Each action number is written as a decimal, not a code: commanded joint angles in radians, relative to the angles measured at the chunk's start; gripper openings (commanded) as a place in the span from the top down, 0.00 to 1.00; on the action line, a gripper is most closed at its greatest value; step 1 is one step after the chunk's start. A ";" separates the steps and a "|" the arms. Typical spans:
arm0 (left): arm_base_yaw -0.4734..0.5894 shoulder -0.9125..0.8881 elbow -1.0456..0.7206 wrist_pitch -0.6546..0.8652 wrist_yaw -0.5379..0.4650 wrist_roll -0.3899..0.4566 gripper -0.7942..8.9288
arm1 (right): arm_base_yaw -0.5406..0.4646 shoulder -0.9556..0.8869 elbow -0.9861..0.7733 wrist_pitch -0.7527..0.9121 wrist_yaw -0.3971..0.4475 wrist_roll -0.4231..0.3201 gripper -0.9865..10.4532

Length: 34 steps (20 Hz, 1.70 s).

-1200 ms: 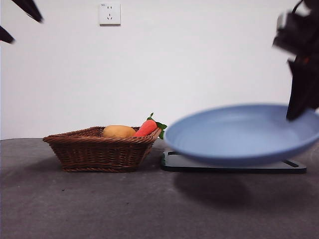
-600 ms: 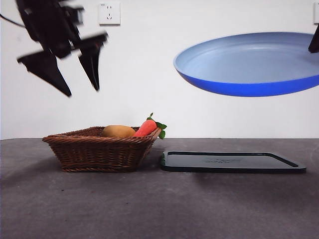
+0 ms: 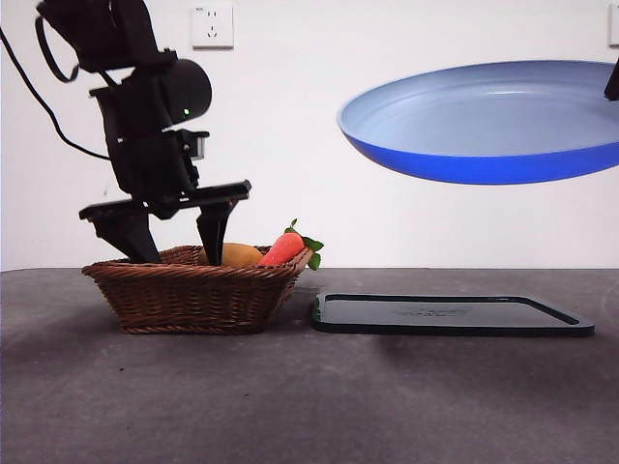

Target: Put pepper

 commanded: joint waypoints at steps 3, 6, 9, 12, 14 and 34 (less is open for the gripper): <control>-0.019 0.055 0.022 0.042 -0.003 -0.013 0.56 | 0.002 0.003 0.016 0.013 -0.005 0.006 0.91; -0.020 0.069 0.022 0.057 -0.002 -0.029 0.56 | 0.002 0.003 0.016 0.013 -0.005 0.006 0.91; -0.021 0.085 0.022 0.054 -0.003 -0.033 0.56 | 0.002 0.003 0.016 0.014 -0.005 0.003 0.91; -0.023 0.085 0.022 0.061 0.001 -0.050 0.69 | 0.002 0.003 0.016 0.014 -0.004 0.002 0.91; -0.023 0.085 0.022 0.060 0.005 -0.070 0.75 | 0.002 0.003 0.016 0.014 -0.004 0.001 0.91; -0.022 -0.093 0.023 0.068 0.188 -0.154 0.79 | 0.002 0.079 0.016 0.027 -0.001 0.007 0.91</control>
